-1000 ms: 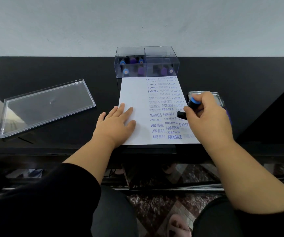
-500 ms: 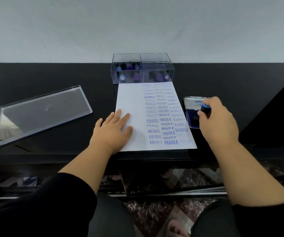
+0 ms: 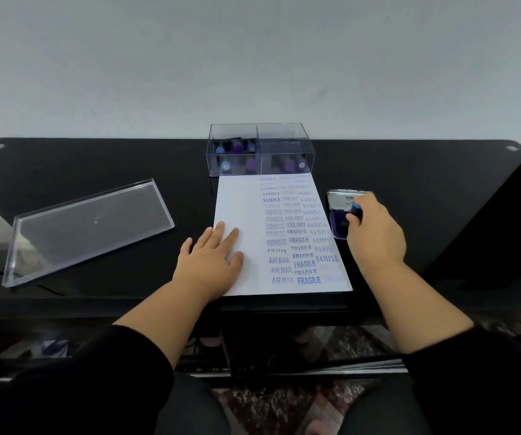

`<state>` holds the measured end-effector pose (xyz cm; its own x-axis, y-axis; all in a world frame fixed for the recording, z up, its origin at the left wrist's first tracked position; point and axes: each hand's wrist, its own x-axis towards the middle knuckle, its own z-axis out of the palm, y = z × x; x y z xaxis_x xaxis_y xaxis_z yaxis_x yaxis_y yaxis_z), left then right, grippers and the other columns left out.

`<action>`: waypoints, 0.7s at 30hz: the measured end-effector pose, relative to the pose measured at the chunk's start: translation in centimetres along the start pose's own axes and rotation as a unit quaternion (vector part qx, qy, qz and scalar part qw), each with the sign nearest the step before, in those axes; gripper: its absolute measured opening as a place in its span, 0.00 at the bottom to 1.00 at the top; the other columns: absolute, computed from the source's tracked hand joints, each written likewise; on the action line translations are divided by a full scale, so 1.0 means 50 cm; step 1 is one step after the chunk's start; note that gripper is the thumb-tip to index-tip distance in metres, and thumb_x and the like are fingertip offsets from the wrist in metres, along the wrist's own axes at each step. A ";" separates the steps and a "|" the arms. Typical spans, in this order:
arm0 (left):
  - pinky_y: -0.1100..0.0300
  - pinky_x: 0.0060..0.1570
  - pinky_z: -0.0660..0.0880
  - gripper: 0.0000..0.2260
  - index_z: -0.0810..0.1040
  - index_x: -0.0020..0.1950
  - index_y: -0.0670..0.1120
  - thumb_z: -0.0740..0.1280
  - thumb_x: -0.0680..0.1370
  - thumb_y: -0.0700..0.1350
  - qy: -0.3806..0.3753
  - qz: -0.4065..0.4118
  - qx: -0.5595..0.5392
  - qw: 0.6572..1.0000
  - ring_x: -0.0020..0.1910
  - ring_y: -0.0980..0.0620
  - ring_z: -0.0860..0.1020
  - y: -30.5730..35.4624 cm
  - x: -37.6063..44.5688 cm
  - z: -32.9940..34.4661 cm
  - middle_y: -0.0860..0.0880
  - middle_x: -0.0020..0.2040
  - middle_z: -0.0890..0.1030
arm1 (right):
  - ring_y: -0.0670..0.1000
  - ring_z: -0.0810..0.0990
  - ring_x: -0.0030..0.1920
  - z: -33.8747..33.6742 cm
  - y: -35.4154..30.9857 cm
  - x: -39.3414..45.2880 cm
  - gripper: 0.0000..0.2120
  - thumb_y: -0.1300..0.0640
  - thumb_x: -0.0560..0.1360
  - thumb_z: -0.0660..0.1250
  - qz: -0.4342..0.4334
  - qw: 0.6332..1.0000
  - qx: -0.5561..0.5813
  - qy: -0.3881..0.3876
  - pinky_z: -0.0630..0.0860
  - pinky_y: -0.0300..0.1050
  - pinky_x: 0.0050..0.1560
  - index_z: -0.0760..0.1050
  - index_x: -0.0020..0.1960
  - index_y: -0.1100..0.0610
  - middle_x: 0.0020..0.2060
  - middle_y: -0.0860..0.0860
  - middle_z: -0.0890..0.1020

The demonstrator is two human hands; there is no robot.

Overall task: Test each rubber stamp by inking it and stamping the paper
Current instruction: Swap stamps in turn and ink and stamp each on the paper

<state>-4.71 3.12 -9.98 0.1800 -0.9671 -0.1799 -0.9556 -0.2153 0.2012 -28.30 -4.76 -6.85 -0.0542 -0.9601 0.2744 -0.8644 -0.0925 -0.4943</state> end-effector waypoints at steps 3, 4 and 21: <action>0.50 0.74 0.39 0.24 0.45 0.78 0.57 0.45 0.82 0.56 -0.011 -0.004 0.006 1.000 0.77 0.54 0.42 0.005 0.012 -0.004 0.53 0.78 0.41 | 0.56 0.72 0.42 0.005 -0.004 0.026 0.08 0.58 0.80 0.59 -0.007 1.000 -0.009 -0.004 0.66 0.46 0.38 0.69 0.58 0.57 0.54 0.55 0.76; 0.50 0.74 0.39 0.24 0.45 0.78 0.56 0.45 0.82 0.56 -0.014 -0.004 0.009 1.000 0.77 0.53 0.42 0.006 0.019 -0.006 0.53 0.78 0.41 | 0.56 0.71 0.42 0.007 -0.005 0.035 0.08 0.58 0.80 0.58 -0.007 1.000 -0.010 -0.005 0.66 0.46 0.38 0.69 0.58 0.57 0.54 0.55 0.76; 0.51 0.74 0.38 0.24 0.45 0.78 0.56 0.46 0.83 0.56 -0.008 0.005 0.020 1.000 0.77 0.54 0.42 -0.017 0.221 -0.048 0.53 0.78 0.41 | 0.56 0.74 0.45 0.074 -0.021 0.194 0.09 0.57 0.80 0.58 -0.021 1.000 -0.017 -0.011 0.67 0.45 0.38 0.67 0.60 0.56 0.56 0.55 0.75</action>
<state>-1.35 -7.70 -9.82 0.1669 -0.9670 -0.1926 -0.9659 -0.1996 0.1649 -26.10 -14.96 -6.71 -0.0074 -0.9614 0.2749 -0.8826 -0.1230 -0.4537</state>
